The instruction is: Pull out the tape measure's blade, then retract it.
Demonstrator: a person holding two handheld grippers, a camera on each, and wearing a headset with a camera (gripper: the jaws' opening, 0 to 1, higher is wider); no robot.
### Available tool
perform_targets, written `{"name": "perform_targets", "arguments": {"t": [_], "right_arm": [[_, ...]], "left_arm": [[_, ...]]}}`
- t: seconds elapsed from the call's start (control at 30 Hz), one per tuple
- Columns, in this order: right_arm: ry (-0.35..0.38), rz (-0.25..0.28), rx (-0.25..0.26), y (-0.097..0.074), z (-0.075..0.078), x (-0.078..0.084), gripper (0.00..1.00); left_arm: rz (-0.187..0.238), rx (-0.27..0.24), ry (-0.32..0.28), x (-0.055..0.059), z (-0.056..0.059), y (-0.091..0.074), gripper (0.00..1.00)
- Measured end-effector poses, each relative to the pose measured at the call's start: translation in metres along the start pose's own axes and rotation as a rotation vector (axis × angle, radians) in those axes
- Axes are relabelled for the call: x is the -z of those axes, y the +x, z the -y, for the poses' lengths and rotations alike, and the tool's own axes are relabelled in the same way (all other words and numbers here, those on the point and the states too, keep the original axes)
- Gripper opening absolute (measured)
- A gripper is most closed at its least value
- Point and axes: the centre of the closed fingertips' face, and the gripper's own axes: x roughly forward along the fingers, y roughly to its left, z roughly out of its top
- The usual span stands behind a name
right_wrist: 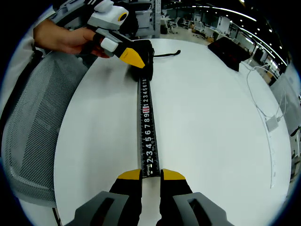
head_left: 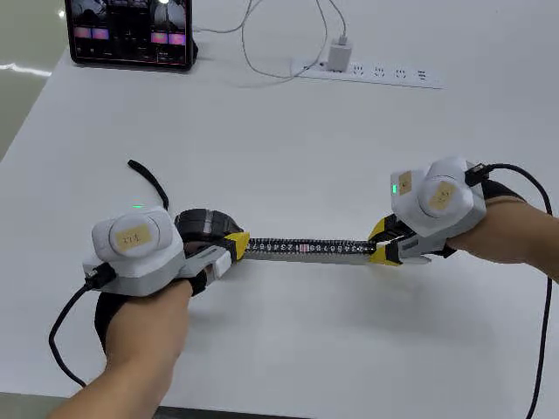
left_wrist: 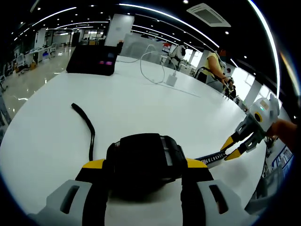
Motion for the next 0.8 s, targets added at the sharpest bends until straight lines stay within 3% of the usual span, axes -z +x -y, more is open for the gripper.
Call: {"name": "perform_targets", "arguments": {"t": [0.8], "right_arm": [[-0.002,0.022,-0.017,0.011,-0.001,-0.019,0.1]], "left_arm": [[0.003,0.002,-0.003,0.0,-0.001,0.001,0.59]]}}
